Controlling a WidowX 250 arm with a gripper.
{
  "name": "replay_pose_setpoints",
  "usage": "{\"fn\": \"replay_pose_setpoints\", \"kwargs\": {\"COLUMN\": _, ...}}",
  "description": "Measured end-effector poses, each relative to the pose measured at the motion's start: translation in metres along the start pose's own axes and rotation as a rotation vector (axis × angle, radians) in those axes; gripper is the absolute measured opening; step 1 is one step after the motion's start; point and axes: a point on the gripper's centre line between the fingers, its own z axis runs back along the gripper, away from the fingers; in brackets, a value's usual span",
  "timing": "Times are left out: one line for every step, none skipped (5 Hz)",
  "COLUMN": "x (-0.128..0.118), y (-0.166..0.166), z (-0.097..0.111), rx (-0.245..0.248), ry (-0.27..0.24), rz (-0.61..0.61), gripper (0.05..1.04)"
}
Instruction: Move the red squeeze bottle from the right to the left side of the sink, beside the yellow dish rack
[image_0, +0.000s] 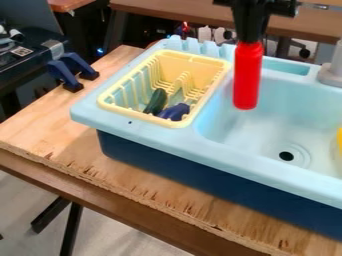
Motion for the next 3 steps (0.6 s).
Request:
{"fn": "replay_pose_setpoints", "kwargs": {"x": 0.001, "y": 0.005, "z": 0.001, "rx": -0.016, "ry": 0.001, "rz": 0.004, "gripper": 0.107}}
{"fn": "replay_pose_setpoints", "kwargs": {"x": -0.002, "y": 0.006, "z": -0.013, "rx": -0.031, "ry": 0.057, "rz": 0.008, "gripper": 0.107}}
{"fn": "replay_pose_setpoints", "kwargs": {"x": 0.000, "y": 0.004, "z": -0.016, "rx": -0.052, "ry": 0.055, "rz": 0.018, "gripper": 0.107}}
